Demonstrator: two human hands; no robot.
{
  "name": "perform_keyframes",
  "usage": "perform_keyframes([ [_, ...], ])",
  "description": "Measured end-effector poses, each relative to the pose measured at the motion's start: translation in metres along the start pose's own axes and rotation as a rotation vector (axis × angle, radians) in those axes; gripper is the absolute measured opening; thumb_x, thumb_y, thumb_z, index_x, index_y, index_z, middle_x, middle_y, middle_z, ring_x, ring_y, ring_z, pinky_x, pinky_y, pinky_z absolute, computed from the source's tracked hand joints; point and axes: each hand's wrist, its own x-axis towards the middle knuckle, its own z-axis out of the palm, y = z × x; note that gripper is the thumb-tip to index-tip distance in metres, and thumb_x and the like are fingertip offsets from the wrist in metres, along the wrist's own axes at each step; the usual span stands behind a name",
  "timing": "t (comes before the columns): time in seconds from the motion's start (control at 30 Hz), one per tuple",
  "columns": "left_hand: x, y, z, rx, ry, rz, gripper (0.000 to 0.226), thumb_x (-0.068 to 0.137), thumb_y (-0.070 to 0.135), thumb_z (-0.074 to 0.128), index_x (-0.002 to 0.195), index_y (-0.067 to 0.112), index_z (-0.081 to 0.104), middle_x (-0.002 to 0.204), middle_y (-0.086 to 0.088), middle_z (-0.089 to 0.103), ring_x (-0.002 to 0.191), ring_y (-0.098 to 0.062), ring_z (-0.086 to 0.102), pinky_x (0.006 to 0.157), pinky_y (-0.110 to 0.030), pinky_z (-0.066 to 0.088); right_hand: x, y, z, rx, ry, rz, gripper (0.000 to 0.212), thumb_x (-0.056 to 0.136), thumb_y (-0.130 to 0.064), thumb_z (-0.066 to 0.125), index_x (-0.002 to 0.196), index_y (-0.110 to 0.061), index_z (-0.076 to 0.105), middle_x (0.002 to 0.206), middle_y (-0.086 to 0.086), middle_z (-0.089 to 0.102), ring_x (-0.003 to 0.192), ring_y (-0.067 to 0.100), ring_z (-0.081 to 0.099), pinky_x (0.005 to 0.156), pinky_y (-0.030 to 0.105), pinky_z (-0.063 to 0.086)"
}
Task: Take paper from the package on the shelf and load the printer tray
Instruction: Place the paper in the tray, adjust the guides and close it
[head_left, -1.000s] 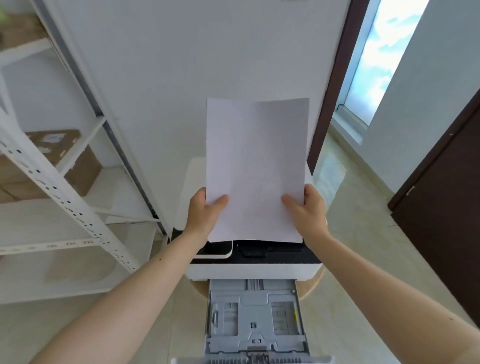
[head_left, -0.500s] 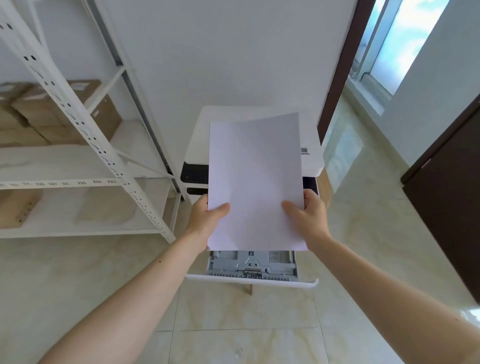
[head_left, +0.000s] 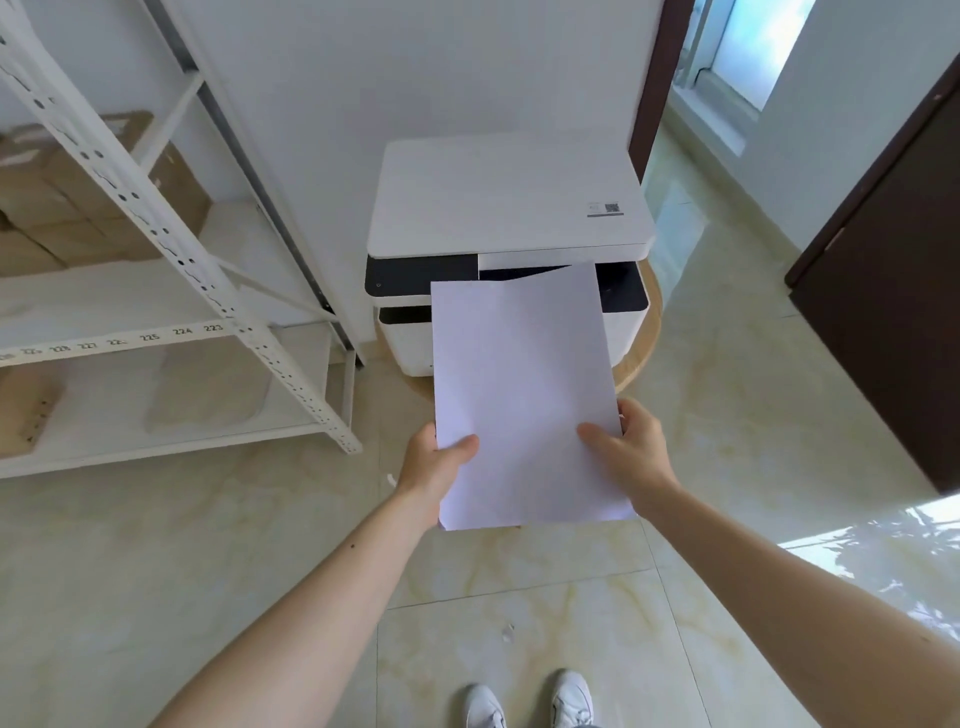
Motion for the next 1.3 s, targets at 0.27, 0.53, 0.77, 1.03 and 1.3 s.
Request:
perform_keyframes([
  [0.27, -0.001, -0.039, -0.015, 0.059, -0.008, -0.084, 0.031, 0.088, 0.006, 0.063, 0.119, 0.007, 0.058, 0.113, -0.009, 0.069, 0.100, -0.029, 0.067, 0.084, -0.041, 0.054, -0.021, 0.034, 0.022, 0.001, -0.001, 0.095, 0.013, 0.076, -0.012, 0.063, 0.088, -0.015, 0.061, 0.083, -0.001, 0.067, 0.071, 0.010, 0.062, 0.055, 0.025, 0.043],
  [0.53, 0.020, -0.049, -0.009, 0.125, 0.010, -0.223, 0.034, 0.087, 0.003, 0.066, 0.119, 0.004, 0.056, 0.113, -0.010, 0.066, 0.096, -0.027, 0.062, 0.078, -0.034, 0.048, 0.001, 0.061, 0.031, -0.063, -0.071, 0.300, 0.025, 0.072, -0.006, 0.067, 0.097, -0.003, 0.067, 0.092, 0.015, 0.071, 0.085, 0.033, 0.067, 0.079, 0.041, 0.055],
  [0.77, 0.046, -0.040, 0.009, 0.101, 0.001, -0.313, 0.027, 0.087, 0.002, 0.066, 0.113, 0.006, 0.060, 0.101, -0.009, 0.064, 0.080, -0.023, 0.061, 0.065, -0.028, 0.046, 0.036, 0.060, 0.025, -0.105, -0.094, 0.364, 0.012, 0.072, -0.003, 0.070, 0.085, -0.001, 0.067, 0.068, 0.007, 0.062, 0.067, 0.027, 0.060, 0.065, 0.031, 0.048],
  [1.03, 0.077, -0.033, 0.020, 0.095, 0.040, -0.366, 0.040, 0.086, 0.007, 0.070, 0.124, 0.001, 0.055, 0.114, -0.008, 0.062, 0.101, -0.023, 0.055, 0.085, -0.032, 0.040, 0.073, 0.057, 0.021, -0.081, -0.162, 0.391, 0.011, 0.074, -0.012, 0.074, 0.082, -0.006, 0.069, 0.091, 0.017, 0.074, 0.086, 0.037, 0.070, 0.085, 0.050, 0.056],
  [1.3, 0.114, -0.024, 0.021, 0.084, 0.056, -0.354, 0.044, 0.086, 0.004, 0.068, 0.128, 0.004, 0.054, 0.125, -0.011, 0.063, 0.102, -0.025, 0.057, 0.088, -0.035, 0.044, 0.090, 0.060, 0.025, 0.094, -0.166, 0.601, 0.014, 0.084, -0.006, 0.068, 0.093, -0.002, 0.057, 0.102, 0.022, 0.065, 0.097, 0.040, 0.066, 0.084, 0.053, 0.056],
])
